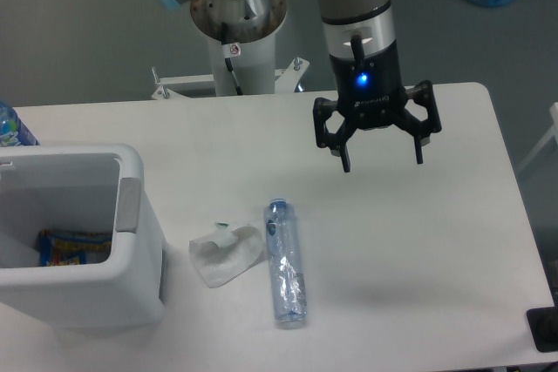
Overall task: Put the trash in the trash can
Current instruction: 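Move the open gripper down toward the crumpled white tissue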
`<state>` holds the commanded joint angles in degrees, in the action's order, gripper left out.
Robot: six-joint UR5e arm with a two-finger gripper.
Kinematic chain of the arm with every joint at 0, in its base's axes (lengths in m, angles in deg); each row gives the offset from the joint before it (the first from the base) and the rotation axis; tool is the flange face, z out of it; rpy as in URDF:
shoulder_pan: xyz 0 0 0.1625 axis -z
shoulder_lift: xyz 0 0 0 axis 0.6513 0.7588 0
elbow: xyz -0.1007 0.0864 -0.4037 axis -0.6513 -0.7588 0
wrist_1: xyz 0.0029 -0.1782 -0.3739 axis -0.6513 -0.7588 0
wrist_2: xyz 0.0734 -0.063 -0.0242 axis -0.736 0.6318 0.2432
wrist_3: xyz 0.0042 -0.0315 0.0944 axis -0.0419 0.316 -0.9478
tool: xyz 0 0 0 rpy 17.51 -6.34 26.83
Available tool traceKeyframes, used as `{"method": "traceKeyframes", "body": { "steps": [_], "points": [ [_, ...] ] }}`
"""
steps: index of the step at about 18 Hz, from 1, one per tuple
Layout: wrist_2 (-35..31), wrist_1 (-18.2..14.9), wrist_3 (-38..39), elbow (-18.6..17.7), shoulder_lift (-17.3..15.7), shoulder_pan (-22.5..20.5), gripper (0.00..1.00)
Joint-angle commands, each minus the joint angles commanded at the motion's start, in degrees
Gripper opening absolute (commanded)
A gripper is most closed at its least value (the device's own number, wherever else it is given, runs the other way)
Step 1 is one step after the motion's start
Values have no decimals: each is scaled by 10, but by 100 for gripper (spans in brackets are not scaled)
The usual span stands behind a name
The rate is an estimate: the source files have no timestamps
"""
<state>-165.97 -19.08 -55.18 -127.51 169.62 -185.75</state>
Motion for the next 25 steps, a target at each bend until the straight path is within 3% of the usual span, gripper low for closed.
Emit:
{"method": "traceKeyframes", "body": {
  "steps": [8,13,16,21,25],
  "points": [
    [-6,31,-10,-38,18,32,100],
    [-2,30,-18,-55,24,55,100],
    [-3,30,-103,-67,35,81,100],
    [9,27,-253,-87,51,86,100],
    [13,22,-327,-95,74,92,100]
  ]
}}
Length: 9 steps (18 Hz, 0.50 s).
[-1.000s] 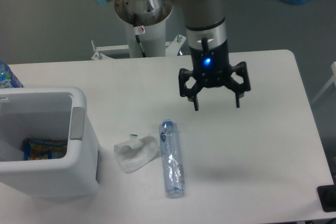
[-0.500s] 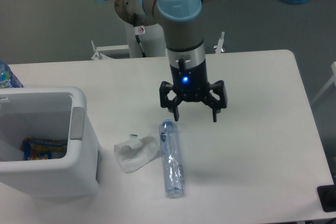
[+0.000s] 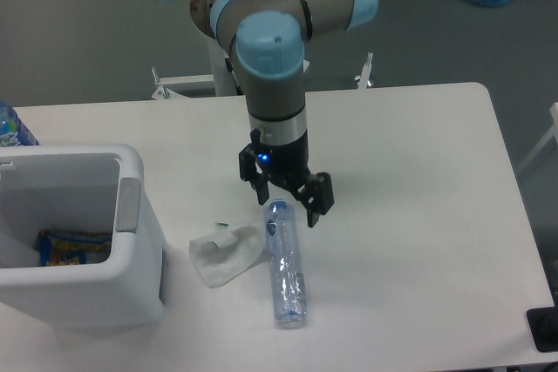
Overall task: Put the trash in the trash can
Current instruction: 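Move the open gripper down toward the crumpled white tissue, then lower the gripper onto the white tissue and close on it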
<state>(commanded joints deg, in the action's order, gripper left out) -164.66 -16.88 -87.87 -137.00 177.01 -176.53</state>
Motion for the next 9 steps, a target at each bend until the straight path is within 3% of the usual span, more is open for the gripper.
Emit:
{"method": "traceKeyframes", "body": {
  "steps": [9],
  "points": [
    [15,5,-8,-3,54,38,100]
  ]
}}
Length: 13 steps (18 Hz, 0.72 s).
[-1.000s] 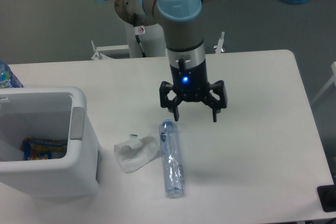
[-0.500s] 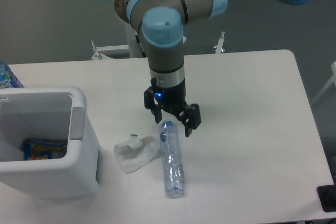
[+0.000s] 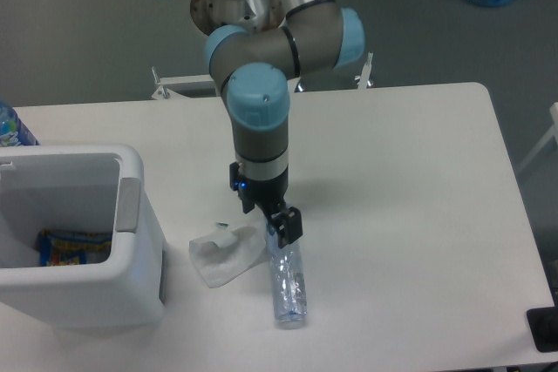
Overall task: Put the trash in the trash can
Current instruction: 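Lower the gripper onto the white tissue and close on it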
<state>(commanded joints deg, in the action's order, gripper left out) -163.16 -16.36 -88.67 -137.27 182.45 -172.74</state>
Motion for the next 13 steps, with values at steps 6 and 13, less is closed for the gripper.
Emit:
{"method": "traceKeyframes", "body": {
  "steps": [6,13],
  "points": [
    [1,1,32,1,31,32,100],
    [1,1,52,-2,44,47,100]
  ]
}}
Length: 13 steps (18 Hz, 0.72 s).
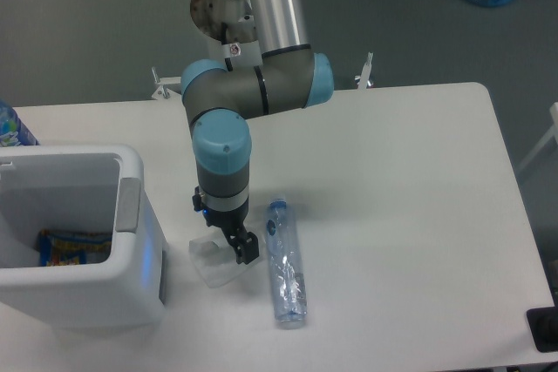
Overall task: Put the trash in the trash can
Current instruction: 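Lower the gripper onto the white tissue and close on it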
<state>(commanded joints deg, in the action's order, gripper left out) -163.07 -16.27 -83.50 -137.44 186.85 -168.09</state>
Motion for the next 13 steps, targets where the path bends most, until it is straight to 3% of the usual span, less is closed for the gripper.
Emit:
{"method": "traceKeyframes", "body": {
  "steps": [3,8,13],
  "points": [
    [-1,0,10,0,2,3,99],
    [-3,0,25,0,1,4,70],
    [-4,0,39,0,2,4,53]
  ]
}}
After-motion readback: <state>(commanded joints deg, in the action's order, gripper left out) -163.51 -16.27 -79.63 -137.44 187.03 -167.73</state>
